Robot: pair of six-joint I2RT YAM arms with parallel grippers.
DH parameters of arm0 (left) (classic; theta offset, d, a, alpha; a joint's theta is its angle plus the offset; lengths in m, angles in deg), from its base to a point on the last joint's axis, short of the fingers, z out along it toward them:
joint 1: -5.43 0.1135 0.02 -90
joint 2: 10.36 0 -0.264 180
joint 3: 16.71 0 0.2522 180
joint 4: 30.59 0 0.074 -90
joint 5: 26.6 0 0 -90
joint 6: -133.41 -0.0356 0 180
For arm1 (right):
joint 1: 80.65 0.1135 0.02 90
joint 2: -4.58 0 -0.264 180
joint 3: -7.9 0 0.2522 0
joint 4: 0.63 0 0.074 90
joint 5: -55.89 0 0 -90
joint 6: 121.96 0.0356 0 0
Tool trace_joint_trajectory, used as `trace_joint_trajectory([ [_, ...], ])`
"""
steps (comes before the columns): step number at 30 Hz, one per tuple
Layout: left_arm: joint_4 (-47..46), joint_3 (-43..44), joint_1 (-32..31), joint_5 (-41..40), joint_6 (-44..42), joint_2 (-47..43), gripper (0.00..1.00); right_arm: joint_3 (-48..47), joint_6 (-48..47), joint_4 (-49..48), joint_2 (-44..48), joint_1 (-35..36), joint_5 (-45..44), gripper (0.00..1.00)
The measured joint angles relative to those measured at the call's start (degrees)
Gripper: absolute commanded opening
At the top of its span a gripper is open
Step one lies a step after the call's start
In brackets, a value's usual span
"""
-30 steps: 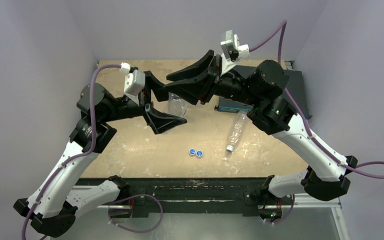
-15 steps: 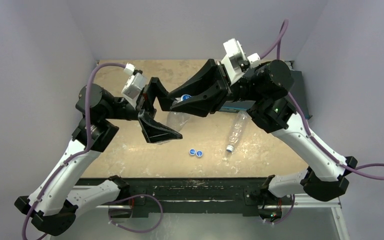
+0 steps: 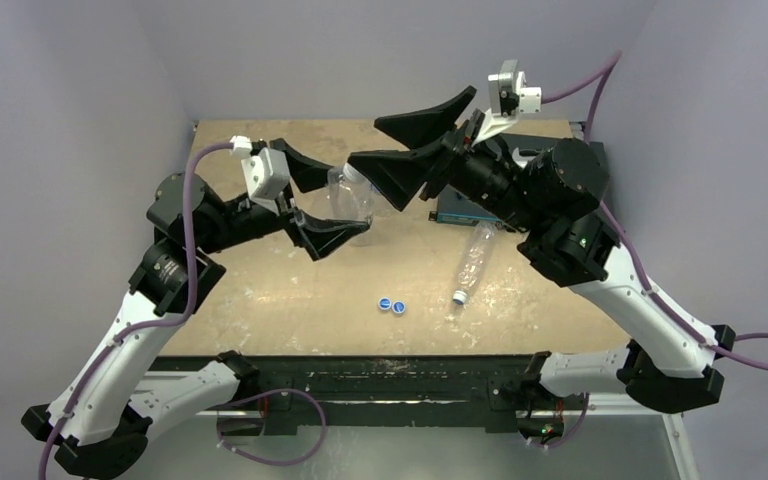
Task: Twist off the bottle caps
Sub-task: Unscrew the bottle cap from the plastic bottle.
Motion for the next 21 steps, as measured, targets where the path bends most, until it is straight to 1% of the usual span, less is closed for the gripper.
trace_joint_trajectory([
  [3, 1.2, 0.0, 0.0, -5.6, -2.9, 0.0, 0.0, 0.1, 0.0, 1.0, 0.3, 1.5, -5.1, 0.7],
  [9, 1.7, -0.2, 0.0, -12.3, -5.2, 0.0, 0.0, 0.0, 0.0, 3.1, -1.4, 2.8, -11.5, 0.6],
  [13, 1.7, -0.2, 0.0, -14.9, -5.7, 0.2, 0.0, -0.9, 0.0, 4.3, -3.9, 3.2, -14.4, 0.54],
  [17, 1.8, -0.2, 0.0, -16.3, -5.8, 0.7, 0.0, -1.8, 0.0, 4.4, -5.9, 3.5, -15.9, 0.52],
  [21, 1.8, -0.2, 0.0, -17.3, -5.9, 0.8, 0.0, -3.5, 0.0, 4.4, -7.5, 3.9, -16.5, 0.39],
])
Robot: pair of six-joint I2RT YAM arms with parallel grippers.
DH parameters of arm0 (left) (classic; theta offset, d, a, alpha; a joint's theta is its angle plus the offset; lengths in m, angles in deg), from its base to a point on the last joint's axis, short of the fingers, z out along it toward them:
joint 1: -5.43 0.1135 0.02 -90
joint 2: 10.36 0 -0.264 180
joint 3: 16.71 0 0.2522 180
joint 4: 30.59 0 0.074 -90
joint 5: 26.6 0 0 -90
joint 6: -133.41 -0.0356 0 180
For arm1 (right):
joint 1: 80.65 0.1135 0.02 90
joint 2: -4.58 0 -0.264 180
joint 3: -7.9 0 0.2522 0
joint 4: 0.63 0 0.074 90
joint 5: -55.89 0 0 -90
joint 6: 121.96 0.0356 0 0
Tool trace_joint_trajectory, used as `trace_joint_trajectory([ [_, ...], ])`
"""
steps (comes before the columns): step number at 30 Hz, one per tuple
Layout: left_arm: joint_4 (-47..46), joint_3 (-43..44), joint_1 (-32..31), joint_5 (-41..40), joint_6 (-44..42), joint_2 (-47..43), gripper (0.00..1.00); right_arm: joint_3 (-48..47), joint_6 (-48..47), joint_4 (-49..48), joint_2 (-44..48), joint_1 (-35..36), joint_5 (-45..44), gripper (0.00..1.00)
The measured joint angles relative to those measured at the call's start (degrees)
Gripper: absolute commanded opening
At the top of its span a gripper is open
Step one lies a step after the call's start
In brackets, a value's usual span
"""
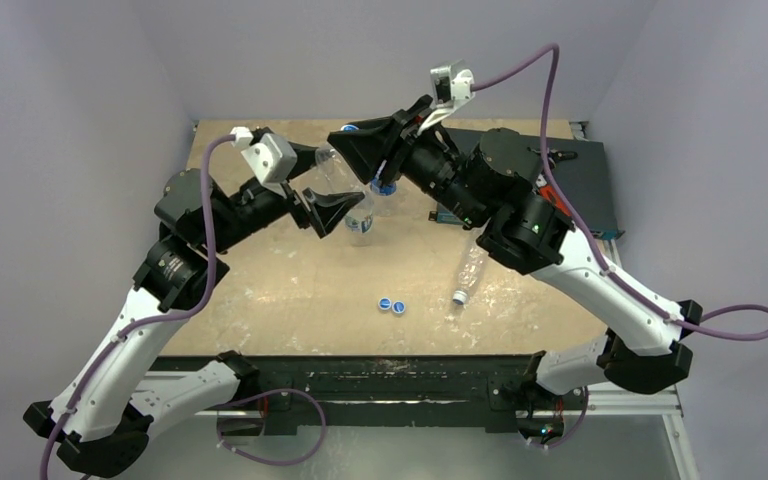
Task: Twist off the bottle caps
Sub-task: Unscrew the bottle cap from the plastic bottle.
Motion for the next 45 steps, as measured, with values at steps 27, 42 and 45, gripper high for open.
trace_joint_trajectory([
  [27, -0.4, -1.1, 0.3, -1.6, 0.4, -0.4, 0.0, -1.9, -1.7, -0.3, -2.3, 1.4, -2.4, 0.0],
  [42, -15.8, -0.8, 0.7, 37.2, 26.2, 1.7, 0.0, 7.4, -3.5, -9.7, 8.5, -3.3, 37.0, 0.0],
  [45, -17.6, -0.8, 0.5, 40.9, 29.0, 1.8, 0.0, 8.7, -2.3, -13.7, 8.5, -4.4, 44.7, 0.0],
])
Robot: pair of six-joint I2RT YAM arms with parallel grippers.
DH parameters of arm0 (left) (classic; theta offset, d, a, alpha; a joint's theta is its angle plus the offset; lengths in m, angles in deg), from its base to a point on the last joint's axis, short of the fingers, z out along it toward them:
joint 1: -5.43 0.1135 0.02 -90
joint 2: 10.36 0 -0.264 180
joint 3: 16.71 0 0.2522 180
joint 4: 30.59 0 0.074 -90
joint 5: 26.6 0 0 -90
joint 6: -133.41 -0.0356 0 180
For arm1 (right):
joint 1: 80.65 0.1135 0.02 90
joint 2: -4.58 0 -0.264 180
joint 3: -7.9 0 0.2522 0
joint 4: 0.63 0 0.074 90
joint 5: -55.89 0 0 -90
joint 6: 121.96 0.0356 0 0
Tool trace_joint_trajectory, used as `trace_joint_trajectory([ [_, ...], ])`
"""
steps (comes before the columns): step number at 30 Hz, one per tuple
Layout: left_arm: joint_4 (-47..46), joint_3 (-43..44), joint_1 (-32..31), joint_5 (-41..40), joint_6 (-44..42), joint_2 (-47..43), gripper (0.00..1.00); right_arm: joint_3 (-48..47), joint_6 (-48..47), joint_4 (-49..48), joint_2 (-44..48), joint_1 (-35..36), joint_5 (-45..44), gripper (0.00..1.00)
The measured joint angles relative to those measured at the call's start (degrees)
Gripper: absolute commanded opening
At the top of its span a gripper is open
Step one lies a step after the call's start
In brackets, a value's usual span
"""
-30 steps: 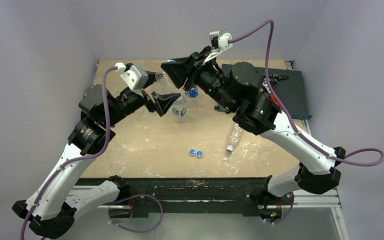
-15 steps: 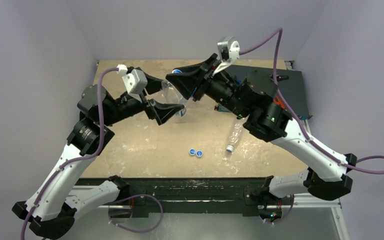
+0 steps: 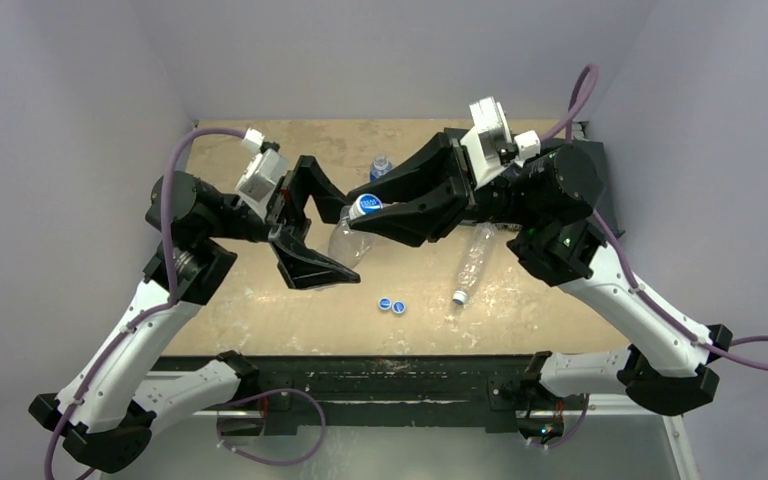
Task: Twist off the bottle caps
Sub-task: Unscrew the bottle cap from the plastic bottle.
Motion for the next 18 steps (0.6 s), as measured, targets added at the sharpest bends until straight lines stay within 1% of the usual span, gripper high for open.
trace_joint_trajectory([
  [2, -1.0, 0.0, -0.2, 1.8, 1.4, 0.0, 0.0, 0.4, 1.0, -2.5, -0.2, -0.5, 4.9, 0.0],
  [5, -2.3, 0.0, -0.6, 3.8, 3.0, 0.0, 0.0, 0.4, 1.9, -5.6, -1.0, -0.8, 9.9, 0.0],
  [9, -2.7, 0.0, -0.6, 5.2, 4.0, 0.0, 0.0, 0.3, 2.3, -7.7, -1.9, -1.5, 13.6, 0.0],
  [10, -2.6, 0.0, -0.6, 5.3, 4.0, 0.0, 0.0, 0.2, 2.2, -7.5, -1.9, -1.8, 13.9, 0.16],
  [11, -2.3, 0.0, -0.6, 5.2, 3.8, 0.0, 0.0, 0.1, 2.1, -7.1, -1.9, -2.1, 14.1, 0.45],
  [12, -1.9, 0.0, -0.6, 5.1, 3.5, 0.0, 0.0, -0.1, 1.8, -6.4, -1.9, -2.3, 13.8, 0.71],
  [13, -1.2, 0.0, -0.6, 4.9, 3.0, 0.0, 0.0, -0.4, 1.4, -5.1, -1.9, -2.4, 12.9, 0.87],
  [14, -0.6, 0.0, -0.6, 4.3, 1.6, 0.0, 0.0, -0.7, 1.1, -3.0, -1.7, -2.4, 11.0, 0.97],
  [15, 0.7, 0.2, -0.6, 3.3, -0.4, -0.2, 0.0, -0.7, 0.6, -1.2, -1.5, -2.5, 8.1, 0.99],
  [18, 6.9, 1.4, -0.6, -1.9, -8.1, -0.6, 0.0, -0.6, -0.2, 2.4, -0.4, -2.8, -2.4, 0.99],
])
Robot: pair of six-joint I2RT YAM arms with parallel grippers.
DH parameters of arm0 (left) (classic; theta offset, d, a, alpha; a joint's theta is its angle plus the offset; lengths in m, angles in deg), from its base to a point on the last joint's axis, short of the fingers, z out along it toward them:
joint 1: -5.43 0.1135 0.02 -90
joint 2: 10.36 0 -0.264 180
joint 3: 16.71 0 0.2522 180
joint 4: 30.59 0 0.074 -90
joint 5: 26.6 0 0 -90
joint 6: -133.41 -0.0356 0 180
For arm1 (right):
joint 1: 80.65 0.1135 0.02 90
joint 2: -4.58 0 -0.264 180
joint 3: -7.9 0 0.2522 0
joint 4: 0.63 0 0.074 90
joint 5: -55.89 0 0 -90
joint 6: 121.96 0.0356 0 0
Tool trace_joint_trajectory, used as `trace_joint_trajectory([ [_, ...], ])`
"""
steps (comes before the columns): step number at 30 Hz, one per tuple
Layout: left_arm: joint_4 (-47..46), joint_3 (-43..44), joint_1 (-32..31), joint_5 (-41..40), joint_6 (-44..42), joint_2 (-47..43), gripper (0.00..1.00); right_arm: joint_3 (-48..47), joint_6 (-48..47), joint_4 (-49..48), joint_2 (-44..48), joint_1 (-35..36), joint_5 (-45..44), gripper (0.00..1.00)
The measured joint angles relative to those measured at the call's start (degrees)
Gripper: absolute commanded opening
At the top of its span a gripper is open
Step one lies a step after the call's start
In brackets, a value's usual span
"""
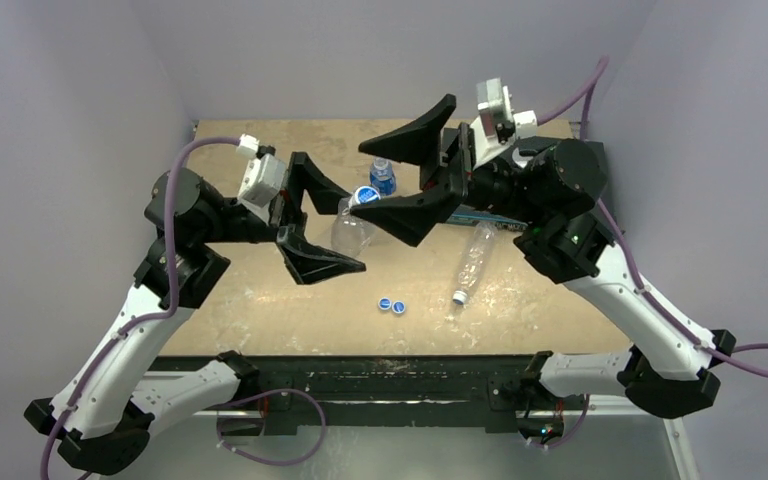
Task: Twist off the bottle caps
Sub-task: Unscrew the bottle cap from the plastic bottle.
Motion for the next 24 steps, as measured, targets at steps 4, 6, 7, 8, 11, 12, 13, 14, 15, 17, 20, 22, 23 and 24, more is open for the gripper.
trace_joint_trajectory([
  [4, 6.9, 0.6, 0.0, -10.3, -9.7, -0.5, 0.0, -0.4, 0.2, 2.6, 1.9, 0.0, -11.5, 0.96],
  [6, 9.5, 0.6, 0.0, -15.6, -13.4, -0.5, 0.0, -1.9, 0.3, 4.0, 1.9, 0.9, -16.8, 0.9],
  [7, 10.9, 0.6, 0.0, -18.7, -15.3, -0.4, 0.0, -3.2, 0.3, 5.2, 1.4, 1.8, -19.9, 0.86],
  [8, 11.5, 0.6, 0.0, -20.5, -16.3, -0.3, 0.0, -4.2, 0.2, 6.0, 1.1, 2.4, -21.8, 0.83],
  [11, 13.1, 0.6, 0.0, -26.4, -18.4, -0.2, 0.0, -8.5, -0.2, 9.5, -1.5, 5.1, -29.2, 0.72],
  [12, 13.3, 0.6, 0.0, -28.1, -19.1, -0.2, 0.0, -9.4, -0.3, 10.3, -2.3, 5.7, -31.0, 0.7],
  [13, 13.4, 0.6, 0.0, -29.6, -19.5, -0.2, 0.0, -10.4, -0.4, 11.3, -3.4, 6.3, -33.4, 0.68],
  [14, 13.5, 0.6, 0.0, -30.8, -19.7, -0.1, 0.0, -11.0, -0.5, 12.0, -4.3, 6.8, -35.3, 0.67],
  [15, 13.6, 0.6, 0.0, -31.6, -19.8, -0.1, 0.0, -11.2, -0.5, 12.6, -5.1, 7.0, -36.9, 0.65],
  [17, 13.9, 0.6, 0.0, -33.1, -19.9, -0.1, 0.0, -11.5, -0.6, 14.2, -6.6, 7.2, -39.9, 0.6],
  [20, 13.9, 0.6, 0.0, -34.4, -19.9, -0.1, 0.0, -11.5, -0.6, 15.8, -8.6, 7.2, -43.0, 0.53],
  [22, 13.9, 0.6, 0.0, -34.8, -19.9, -0.1, 0.0, -11.5, -0.5, 16.5, -9.3, 7.2, -44.0, 0.47],
  [23, 14.0, 0.6, 0.0, -35.1, -19.9, -0.1, 0.0, -11.5, -0.3, 16.7, -9.5, 7.2, -44.5, 0.44],
  [24, 14.0, 0.6, 0.0, -35.3, -19.9, -0.1, 0.0, -11.5, -0.2, 16.7, -9.5, 7.2, -44.7, 0.38],
])
